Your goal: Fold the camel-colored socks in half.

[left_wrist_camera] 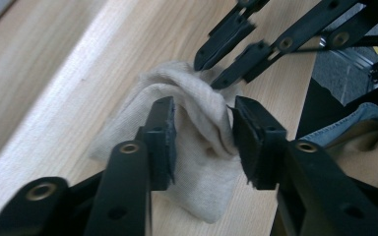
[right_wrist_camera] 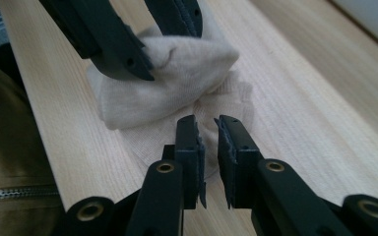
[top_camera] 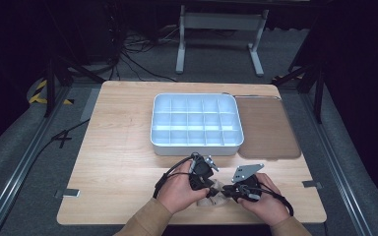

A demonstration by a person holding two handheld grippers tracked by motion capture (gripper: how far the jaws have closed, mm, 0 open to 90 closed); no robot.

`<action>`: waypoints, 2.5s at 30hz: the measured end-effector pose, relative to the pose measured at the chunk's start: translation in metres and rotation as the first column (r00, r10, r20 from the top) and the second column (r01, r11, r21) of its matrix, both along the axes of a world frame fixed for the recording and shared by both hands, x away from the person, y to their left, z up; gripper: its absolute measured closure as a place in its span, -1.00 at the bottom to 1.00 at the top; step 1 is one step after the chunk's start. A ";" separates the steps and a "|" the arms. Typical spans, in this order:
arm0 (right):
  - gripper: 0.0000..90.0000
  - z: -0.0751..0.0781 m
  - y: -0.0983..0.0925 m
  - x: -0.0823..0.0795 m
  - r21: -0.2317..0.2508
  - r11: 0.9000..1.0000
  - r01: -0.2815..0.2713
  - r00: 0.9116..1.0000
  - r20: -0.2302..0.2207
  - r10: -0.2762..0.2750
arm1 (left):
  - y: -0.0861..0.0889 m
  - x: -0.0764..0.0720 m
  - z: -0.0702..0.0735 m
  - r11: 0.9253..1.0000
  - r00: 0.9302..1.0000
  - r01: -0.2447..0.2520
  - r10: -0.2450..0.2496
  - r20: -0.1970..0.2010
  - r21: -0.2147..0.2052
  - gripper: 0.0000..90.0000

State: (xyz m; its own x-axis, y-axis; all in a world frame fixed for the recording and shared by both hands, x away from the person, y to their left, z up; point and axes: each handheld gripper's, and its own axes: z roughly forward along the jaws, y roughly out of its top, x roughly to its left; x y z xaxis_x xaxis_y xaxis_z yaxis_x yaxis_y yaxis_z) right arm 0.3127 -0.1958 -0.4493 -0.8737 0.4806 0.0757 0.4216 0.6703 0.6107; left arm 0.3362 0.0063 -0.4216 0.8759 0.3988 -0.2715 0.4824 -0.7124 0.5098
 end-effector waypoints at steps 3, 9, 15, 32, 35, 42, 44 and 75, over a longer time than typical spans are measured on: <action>0.76 0.010 -0.004 -0.001 0.008 1.000 0.010 1.000 0.011 -0.010 | 0.007 -0.001 0.006 0.999 1.000 -0.007 0.008 0.015 -0.034 0.27; 0.77 0.029 0.000 -0.004 0.038 0.999 -0.004 0.999 0.037 0.002 | 0.023 -0.003 0.015 0.999 0.998 -0.035 0.036 0.046 -0.028 0.25; 0.81 0.042 0.018 -0.006 0.059 0.998 -0.038 0.996 0.078 0.034 | 0.036 -0.006 0.015 0.997 0.996 -0.078 0.079 0.046 -0.021 0.29; 0.89 0.026 0.043 -0.001 0.001 0.997 -0.082 0.996 0.035 0.082 | 0.049 -0.008 0.011 0.994 0.993 -0.109 0.108 0.045 0.029 0.57; 0.89 0.025 0.038 -0.002 0.001 0.998 -0.071 0.997 0.029 0.070 | 0.045 -0.006 0.011 0.995 0.994 -0.095 0.094 0.057 0.009 0.59; 0.87 0.023 0.027 -0.005 0.005 0.999 -0.043 0.999 0.029 0.043 | 0.027 -0.003 0.007 0.999 0.995 -0.037 0.038 0.093 -0.013 0.67; 0.87 0.022 0.024 -0.006 0.008 0.999 -0.037 0.999 0.029 0.037 | 0.022 -0.002 0.004 1.000 0.995 -0.021 0.021 0.094 0.000 0.70; 0.79 -0.006 0.003 0.002 -0.040 0.999 0.031 0.999 0.013 -0.031 | 0.011 0.009 -0.020 0.995 1.000 0.012 -0.015 0.028 0.104 0.74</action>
State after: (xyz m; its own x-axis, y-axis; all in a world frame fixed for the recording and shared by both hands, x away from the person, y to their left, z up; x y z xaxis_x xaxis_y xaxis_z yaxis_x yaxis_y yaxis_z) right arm 0.3147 -0.1931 -0.4555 -0.8589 0.5101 0.0455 0.4355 0.6808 0.5889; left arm 0.3453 0.0170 -0.4414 0.8882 0.4116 -0.2043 0.4587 -0.7685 0.4462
